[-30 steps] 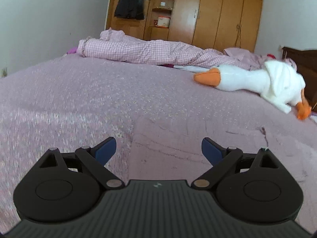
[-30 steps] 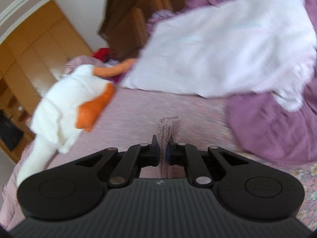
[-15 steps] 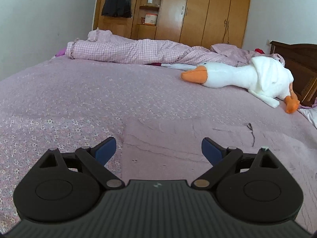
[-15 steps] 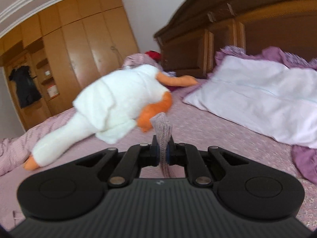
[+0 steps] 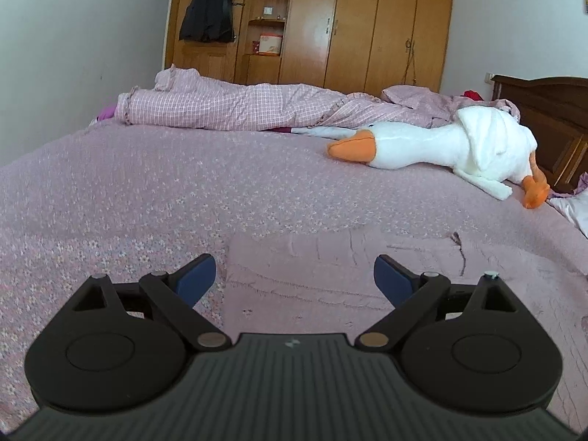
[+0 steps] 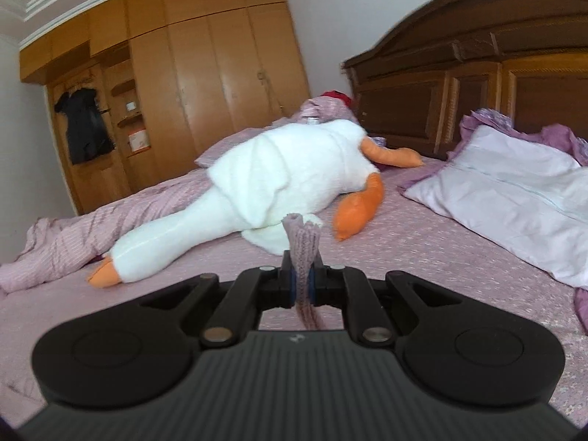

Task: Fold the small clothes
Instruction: 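Lift the sleeve up off the bed with the right gripper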

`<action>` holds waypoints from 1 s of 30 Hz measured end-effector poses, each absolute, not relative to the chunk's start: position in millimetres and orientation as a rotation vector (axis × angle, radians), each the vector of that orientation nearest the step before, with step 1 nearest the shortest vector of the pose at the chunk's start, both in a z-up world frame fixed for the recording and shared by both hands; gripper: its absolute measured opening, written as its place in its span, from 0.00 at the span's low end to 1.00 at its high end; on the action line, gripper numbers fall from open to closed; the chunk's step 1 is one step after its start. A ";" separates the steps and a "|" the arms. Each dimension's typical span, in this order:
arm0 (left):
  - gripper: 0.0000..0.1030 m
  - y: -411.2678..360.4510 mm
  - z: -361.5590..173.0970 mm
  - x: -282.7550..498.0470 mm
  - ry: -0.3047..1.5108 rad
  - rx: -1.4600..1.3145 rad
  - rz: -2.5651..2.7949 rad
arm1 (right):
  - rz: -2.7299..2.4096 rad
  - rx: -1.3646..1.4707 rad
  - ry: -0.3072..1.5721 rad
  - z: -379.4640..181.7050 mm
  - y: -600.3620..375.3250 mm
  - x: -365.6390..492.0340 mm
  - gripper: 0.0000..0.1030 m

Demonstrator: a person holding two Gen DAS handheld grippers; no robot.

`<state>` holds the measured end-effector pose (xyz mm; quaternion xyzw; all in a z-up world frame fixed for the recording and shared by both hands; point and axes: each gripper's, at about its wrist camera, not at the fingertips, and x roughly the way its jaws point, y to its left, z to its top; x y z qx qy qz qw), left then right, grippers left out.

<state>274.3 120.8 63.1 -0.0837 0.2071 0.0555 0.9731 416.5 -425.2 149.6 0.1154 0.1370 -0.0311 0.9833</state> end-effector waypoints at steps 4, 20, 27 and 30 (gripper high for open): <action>0.94 121.8 71.5 270.3 0.397 -0.169 0.094 | -0.032 0.166 0.270 157.1 -394.3 413.9 0.10; 0.94 146.5 81.2 268.5 0.386 -0.251 0.111 | 0.139 0.068 0.254 158.5 -284.3 405.1 0.10; 0.94 149.3 83.0 268.4 0.392 -0.265 0.108 | 0.207 0.058 0.195 185.9 -251.7 403.8 0.10; 0.94 147.1 81.5 269.3 0.402 -0.254 0.107 | 0.225 0.044 0.187 196.7 -240.9 406.0 0.10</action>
